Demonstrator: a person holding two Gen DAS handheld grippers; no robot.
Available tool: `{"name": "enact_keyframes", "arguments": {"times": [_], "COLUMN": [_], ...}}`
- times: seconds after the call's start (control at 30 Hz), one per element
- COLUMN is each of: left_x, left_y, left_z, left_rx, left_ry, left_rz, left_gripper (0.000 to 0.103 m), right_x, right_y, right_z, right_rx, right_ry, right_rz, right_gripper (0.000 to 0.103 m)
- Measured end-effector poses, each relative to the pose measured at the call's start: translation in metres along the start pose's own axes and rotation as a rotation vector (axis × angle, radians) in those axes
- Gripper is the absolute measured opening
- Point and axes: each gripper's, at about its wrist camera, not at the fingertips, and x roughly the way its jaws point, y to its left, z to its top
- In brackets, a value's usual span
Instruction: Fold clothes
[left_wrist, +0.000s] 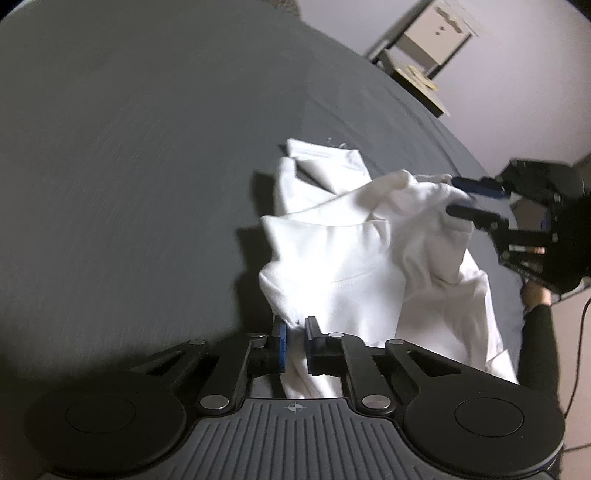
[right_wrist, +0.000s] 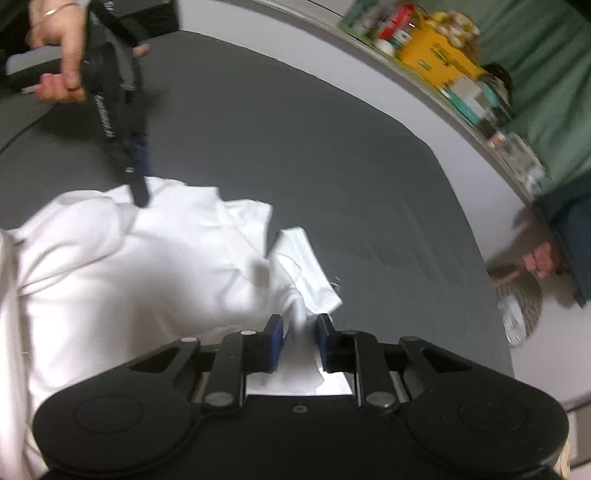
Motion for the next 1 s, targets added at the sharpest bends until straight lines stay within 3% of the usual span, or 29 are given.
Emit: {"name": "enact_keyframes", "arguments": {"times": [0.13, 0.27, 0.53, 0.8, 0.83, 0.87, 0.97, 1.0], "left_x": [-0.004, -0.009, -0.017, -0.016, -0.016, -0.017, -0.026, -0.029], "left_y": [-0.002, -0.004, -0.009, -0.016, -0.017, -0.018, -0.025, -0.028], "left_z": [0.000, 0.000, 0.000, -0.003, -0.003, -0.003, -0.003, -0.004], "left_rx": [0.025, 0.051, 0.106, 0.199, 0.207, 0.212, 0.269, 0.288], "left_ry": [-0.013, -0.025, -0.047, -0.048, -0.049, -0.053, -0.096, -0.111], "left_rz": [0.011, 0.023, 0.042, 0.082, 0.087, 0.089, 0.113, 0.121], "left_gripper": [0.006, 0.006, 0.006, 0.006, 0.006, 0.006, 0.006, 0.006], "right_x": [0.005, 0.004, 0.012, 0.029, 0.026, 0.020, -0.004, -0.014], "right_y": [0.013, 0.014, 0.018, -0.012, -0.014, -0.015, -0.009, -0.004], "right_z": [0.000, 0.002, 0.006, -0.002, -0.004, -0.005, -0.007, -0.007], "right_rx": [-0.068, -0.077, -0.105, 0.093, 0.122, 0.144, 0.209, 0.219], "right_ry": [0.067, 0.036, 0.099, 0.234, 0.221, 0.192, 0.076, 0.036], "right_rz": [-0.027, -0.057, -0.020, 0.060, 0.083, 0.090, 0.048, -0.004], "right_gripper": [0.023, 0.024, 0.025, 0.022, 0.009, 0.004, 0.004, 0.004]}}
